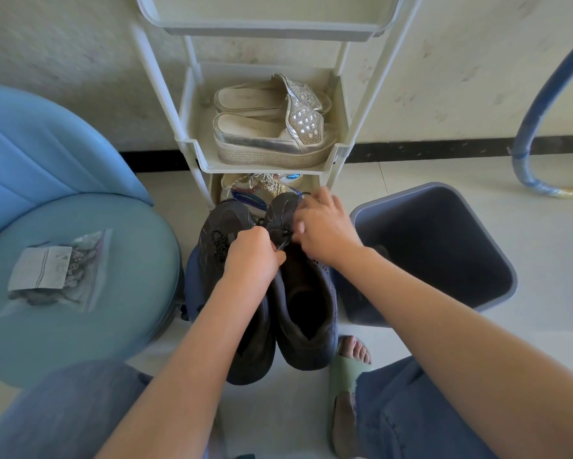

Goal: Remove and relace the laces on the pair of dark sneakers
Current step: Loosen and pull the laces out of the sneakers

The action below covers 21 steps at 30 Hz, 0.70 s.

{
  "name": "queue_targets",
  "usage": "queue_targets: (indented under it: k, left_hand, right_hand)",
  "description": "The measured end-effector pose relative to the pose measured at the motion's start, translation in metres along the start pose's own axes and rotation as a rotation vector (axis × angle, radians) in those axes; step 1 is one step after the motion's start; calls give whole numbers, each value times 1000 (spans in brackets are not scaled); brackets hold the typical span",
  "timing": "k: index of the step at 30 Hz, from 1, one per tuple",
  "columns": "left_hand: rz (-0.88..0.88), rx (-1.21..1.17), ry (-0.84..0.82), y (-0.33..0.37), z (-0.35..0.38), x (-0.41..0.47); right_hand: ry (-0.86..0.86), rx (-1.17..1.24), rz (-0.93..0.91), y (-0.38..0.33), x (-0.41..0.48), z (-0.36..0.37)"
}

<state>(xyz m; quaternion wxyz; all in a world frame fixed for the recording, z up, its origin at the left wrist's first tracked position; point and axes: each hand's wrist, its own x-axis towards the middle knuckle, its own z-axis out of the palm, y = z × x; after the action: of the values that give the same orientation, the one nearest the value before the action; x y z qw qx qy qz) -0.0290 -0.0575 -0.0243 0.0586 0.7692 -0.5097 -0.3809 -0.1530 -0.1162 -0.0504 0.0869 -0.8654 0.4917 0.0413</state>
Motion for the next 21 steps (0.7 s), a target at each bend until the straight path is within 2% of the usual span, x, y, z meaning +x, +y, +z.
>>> queue_targets:
  k: [3, 5, 6, 7, 9, 11, 13, 16, 21]
  left_hand:
    - [-29, -25, -14, 0, 0, 1]
    - [-37, -42, -27, 1, 0, 2]
    - [-40, -45, -29, 1, 1, 3]
    - [-41, -43, -26, 0, 1, 3]
    - [-38, -40, -15, 0, 1, 3]
    - [-32, -47, -2, -1, 1, 3]
    - [-21, -52, -2, -1, 1, 3]
    - [-11, -40, -12, 0, 0, 3]
    - [-5, -18, 11, 1, 1, 1]
  right_hand:
    - [150, 161, 347, 24, 2, -14]
    - [125, 235, 508, 39, 1, -15]
    - [80, 283, 513, 42, 0, -14]
    - [33, 368, 463, 42, 0, -14]
    - [-10, 522, 248, 33, 1, -14]
    - [-66, 471, 78, 19, -1, -15]
    - [-133, 327, -10, 10, -1, -11]
    - [-167, 201, -24, 2, -2, -2]
    - [-57, 71, 29, 1, 3, -6]
